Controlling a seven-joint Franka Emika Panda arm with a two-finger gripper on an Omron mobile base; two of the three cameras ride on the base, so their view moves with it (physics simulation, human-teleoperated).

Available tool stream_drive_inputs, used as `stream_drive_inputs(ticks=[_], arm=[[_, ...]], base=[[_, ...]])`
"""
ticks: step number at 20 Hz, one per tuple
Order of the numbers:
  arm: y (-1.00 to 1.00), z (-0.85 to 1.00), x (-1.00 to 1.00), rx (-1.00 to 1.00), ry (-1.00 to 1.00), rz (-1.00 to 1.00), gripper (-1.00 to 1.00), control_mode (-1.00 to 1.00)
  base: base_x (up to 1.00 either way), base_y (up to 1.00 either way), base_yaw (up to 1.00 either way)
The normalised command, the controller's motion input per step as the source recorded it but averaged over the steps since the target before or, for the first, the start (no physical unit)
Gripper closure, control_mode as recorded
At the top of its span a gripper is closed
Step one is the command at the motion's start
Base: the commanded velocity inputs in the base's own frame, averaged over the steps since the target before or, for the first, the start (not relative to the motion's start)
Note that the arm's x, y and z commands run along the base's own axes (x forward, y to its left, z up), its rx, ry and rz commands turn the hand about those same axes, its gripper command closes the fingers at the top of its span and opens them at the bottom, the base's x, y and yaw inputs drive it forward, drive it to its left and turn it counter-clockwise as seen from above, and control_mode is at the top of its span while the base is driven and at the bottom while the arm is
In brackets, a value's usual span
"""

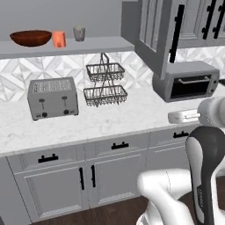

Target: Gather all objects into one cabinet and sort the glasses and bowls to opposite sides.

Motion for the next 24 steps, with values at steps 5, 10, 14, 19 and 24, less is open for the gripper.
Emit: stream_drive_inputs(ticks=[5, 10, 14, 19, 24], arm=[[0.0, 0.0, 0.0, 0.0, 0.0, 0.0, -1.0, 1.0], [0.0, 0.0, 0.0, 0.0, 0.0, 0.0, -1.0, 1.0], [0.0, 0.0, 0.0, 0.0, 0.0, 0.0, -1.0, 1.0], [0.0, 0.0, 0.0, 0.0, 0.0, 0.0, -1.0, 1.0], [0.0, 0.0, 0.0, 0.0, 0.0, 0.0, -1.0, 1.0]], base=[[-0.26, -0.68, -0.09], [0.25, -0.68, -0.1], [0.35, -0.7, -0.14], [0.52, -0.74, -0.16], [0.92, -0.53, -0.28]])
